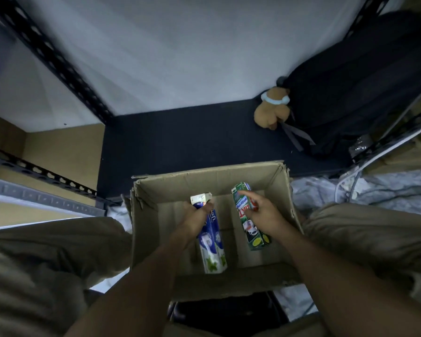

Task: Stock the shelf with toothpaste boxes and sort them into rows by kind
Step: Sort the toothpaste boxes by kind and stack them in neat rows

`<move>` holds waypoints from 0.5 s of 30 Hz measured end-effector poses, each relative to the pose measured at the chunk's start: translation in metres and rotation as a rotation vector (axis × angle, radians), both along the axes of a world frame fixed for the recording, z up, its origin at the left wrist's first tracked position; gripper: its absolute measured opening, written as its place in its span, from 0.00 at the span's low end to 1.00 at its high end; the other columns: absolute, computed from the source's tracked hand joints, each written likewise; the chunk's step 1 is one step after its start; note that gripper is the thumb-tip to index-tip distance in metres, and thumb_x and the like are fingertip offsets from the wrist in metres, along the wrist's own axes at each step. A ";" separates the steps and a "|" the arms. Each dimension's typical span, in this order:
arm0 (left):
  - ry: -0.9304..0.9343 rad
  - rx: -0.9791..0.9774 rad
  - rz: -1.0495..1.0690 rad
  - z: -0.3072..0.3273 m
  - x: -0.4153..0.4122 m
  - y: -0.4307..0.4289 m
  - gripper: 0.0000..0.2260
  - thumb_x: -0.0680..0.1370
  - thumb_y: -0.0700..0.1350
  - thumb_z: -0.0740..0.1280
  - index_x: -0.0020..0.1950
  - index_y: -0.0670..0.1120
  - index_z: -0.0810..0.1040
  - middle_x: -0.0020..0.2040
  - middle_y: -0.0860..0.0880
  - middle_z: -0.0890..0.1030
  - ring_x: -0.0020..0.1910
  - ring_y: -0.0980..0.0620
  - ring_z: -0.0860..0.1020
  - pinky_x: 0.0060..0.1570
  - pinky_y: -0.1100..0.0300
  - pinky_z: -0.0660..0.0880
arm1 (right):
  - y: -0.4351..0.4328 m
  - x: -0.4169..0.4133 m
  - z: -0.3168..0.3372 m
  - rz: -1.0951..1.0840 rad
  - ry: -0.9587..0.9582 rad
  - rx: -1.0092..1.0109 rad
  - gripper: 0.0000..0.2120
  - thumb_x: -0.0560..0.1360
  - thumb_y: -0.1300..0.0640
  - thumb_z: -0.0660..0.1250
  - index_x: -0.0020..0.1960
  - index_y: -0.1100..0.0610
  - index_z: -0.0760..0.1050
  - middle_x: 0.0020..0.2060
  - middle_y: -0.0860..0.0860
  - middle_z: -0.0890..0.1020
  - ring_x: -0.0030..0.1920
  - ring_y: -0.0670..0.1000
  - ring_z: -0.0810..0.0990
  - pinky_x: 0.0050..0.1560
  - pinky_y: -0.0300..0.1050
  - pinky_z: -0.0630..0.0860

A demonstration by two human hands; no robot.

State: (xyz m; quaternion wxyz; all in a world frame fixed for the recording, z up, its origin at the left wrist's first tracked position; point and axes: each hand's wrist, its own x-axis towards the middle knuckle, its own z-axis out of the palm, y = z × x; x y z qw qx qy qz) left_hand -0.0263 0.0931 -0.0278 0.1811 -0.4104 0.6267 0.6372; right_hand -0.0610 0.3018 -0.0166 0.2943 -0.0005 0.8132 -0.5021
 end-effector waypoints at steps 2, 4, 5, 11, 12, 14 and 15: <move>0.014 0.015 -0.019 0.028 -0.004 -0.004 0.38 0.61 0.47 0.79 0.63 0.33 0.66 0.51 0.36 0.79 0.36 0.47 0.81 0.27 0.60 0.76 | -0.003 -0.001 0.020 0.003 0.021 -0.044 0.27 0.79 0.67 0.64 0.69 0.40 0.73 0.53 0.50 0.83 0.29 0.43 0.78 0.29 0.38 0.73; 0.016 -0.051 -0.086 0.052 -0.003 -0.010 0.22 0.70 0.32 0.70 0.56 0.39 0.59 0.45 0.41 0.72 0.36 0.50 0.74 0.24 0.59 0.72 | -0.004 -0.001 0.038 -0.008 0.048 -0.075 0.25 0.79 0.68 0.63 0.67 0.42 0.74 0.52 0.52 0.84 0.31 0.41 0.80 0.29 0.37 0.73; 0.017 -0.067 -0.110 0.058 -0.004 -0.014 0.20 0.70 0.29 0.66 0.54 0.40 0.59 0.43 0.42 0.71 0.37 0.50 0.73 0.26 0.59 0.71 | -0.004 0.000 0.046 -0.019 0.066 -0.084 0.25 0.79 0.68 0.62 0.66 0.42 0.75 0.51 0.52 0.84 0.30 0.41 0.80 0.29 0.37 0.72; 0.195 0.107 -0.262 0.100 0.002 -0.023 0.20 0.55 0.31 0.63 0.46 0.35 0.80 0.41 0.39 0.83 0.45 0.39 0.81 0.47 0.47 0.77 | 0.005 0.010 0.103 -0.095 0.173 -0.170 0.24 0.78 0.67 0.65 0.65 0.42 0.75 0.57 0.48 0.82 0.42 0.40 0.83 0.39 0.35 0.77; 0.223 0.126 -0.282 0.111 0.006 -0.020 0.22 0.57 0.30 0.64 0.50 0.34 0.79 0.43 0.39 0.84 0.45 0.40 0.82 0.48 0.48 0.78 | 0.006 0.012 0.112 -0.102 0.206 -0.173 0.25 0.78 0.65 0.67 0.66 0.40 0.73 0.59 0.46 0.81 0.51 0.42 0.83 0.48 0.39 0.79; 0.281 0.166 -0.305 0.125 0.014 -0.013 0.21 0.63 0.27 0.66 0.56 0.33 0.77 0.46 0.39 0.84 0.46 0.42 0.83 0.46 0.51 0.80 | 0.009 0.016 0.130 -0.129 0.257 -0.162 0.30 0.75 0.57 0.71 0.69 0.33 0.66 0.59 0.42 0.80 0.59 0.46 0.82 0.61 0.51 0.76; 0.313 0.178 -0.301 0.130 0.017 -0.010 0.19 0.67 0.25 0.66 0.58 0.33 0.77 0.47 0.39 0.84 0.47 0.43 0.83 0.46 0.51 0.81 | 0.011 0.017 0.138 -0.148 0.265 -0.157 0.32 0.73 0.53 0.72 0.70 0.31 0.63 0.57 0.41 0.81 0.57 0.46 0.82 0.61 0.55 0.75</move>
